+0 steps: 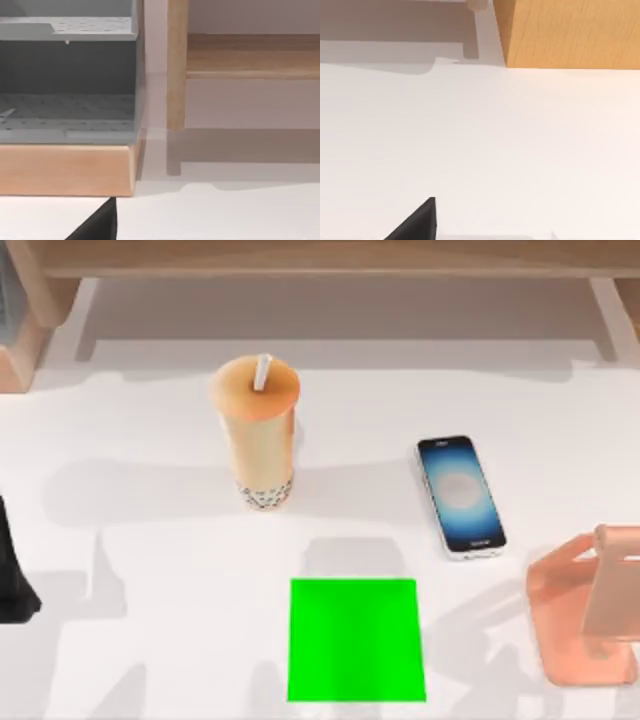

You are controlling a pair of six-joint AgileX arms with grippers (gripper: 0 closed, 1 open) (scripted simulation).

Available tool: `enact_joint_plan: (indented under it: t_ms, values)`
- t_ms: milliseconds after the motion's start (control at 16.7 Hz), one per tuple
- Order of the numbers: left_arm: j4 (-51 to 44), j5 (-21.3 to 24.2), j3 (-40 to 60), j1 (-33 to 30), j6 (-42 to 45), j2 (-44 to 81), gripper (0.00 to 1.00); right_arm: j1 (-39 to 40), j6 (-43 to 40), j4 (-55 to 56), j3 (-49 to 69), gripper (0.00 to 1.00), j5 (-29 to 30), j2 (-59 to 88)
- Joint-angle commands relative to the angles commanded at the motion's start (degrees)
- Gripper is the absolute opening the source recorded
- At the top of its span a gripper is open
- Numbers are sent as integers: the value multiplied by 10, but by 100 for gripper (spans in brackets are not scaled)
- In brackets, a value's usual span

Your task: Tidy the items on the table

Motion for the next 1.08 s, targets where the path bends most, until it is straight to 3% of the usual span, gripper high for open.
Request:
enact_joint_plan:
  t_ms: [660, 1080]
  values:
    - [0, 0, 0, 0, 0, 0, 100, -130, -89, -346, 352, 100, 0, 520]
    - [0, 0, 0, 0, 0, 0, 100, -175, -120, -463, 472, 100, 1, 693]
